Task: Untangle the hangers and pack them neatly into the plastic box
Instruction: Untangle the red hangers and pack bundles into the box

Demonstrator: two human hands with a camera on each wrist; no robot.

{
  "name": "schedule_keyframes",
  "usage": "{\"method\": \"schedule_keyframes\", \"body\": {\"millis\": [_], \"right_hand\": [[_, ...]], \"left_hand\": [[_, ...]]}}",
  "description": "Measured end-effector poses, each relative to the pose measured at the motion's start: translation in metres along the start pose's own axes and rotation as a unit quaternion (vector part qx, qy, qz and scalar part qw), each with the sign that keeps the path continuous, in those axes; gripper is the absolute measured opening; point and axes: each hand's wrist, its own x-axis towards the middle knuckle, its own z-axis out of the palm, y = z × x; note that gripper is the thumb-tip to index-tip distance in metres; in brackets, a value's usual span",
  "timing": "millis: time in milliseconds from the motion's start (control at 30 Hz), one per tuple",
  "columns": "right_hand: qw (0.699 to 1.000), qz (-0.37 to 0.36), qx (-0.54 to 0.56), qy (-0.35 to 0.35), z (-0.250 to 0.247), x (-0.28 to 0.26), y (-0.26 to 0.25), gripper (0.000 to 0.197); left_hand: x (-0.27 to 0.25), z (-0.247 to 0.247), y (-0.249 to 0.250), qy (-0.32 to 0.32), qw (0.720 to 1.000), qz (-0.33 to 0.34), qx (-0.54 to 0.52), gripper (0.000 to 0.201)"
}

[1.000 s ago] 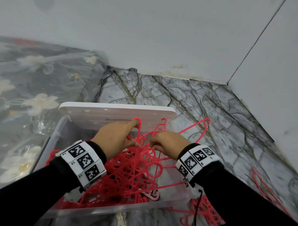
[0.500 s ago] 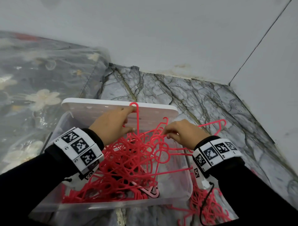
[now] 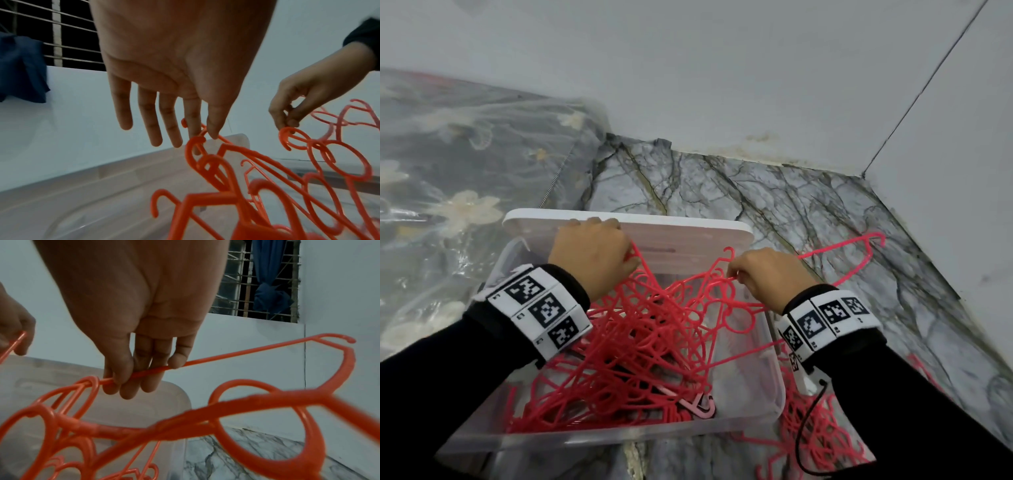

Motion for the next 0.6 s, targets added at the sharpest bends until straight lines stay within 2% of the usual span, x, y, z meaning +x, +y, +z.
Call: {"method": "schedule_keyframes", "body": {"millis": [100, 267, 367, 433, 500, 600], "right_hand": [[1.0, -0.008, 0.018, -0.007, -0.002, 0.001, -0.005, 0.027], [0.999, -0.031, 0.009, -0.011, -0.002, 0.004, -0.017, 0.028], [0.999, -0.045, 0.006, -0.016, -0.001, 0.004, -0.022, 0.027], [0.998, -0.056, -0.001, -0.014, -0.001, 0.005, -0.024, 0.026], [0.998, -0.066, -0.004, -0.009, -0.002, 0.005, -0.027, 0.026], [0.997, -0.082, -0.008, 0.0, -0.003, 0.005, -0.033, 0.025]], "left_hand": [[0.001, -0.008, -0.006, 0.019, 0.999, -0.031, -0.003, 0.035], [-0.002, -0.022, -0.007, 0.056, 0.997, -0.005, 0.051, 0.04], [-0.007, -0.025, 0.004, 0.079, 0.994, 0.05, 0.049, 0.036], [-0.012, -0.022, 0.018, 0.114, 0.984, 0.135, 0.0, 0.023], [-0.019, -0.011, 0.034, 0.074, 0.974, 0.204, -0.06, 0.022], [-0.024, 0.008, 0.051, -0.046, 0.977, 0.197, -0.066, 0.03]]}}
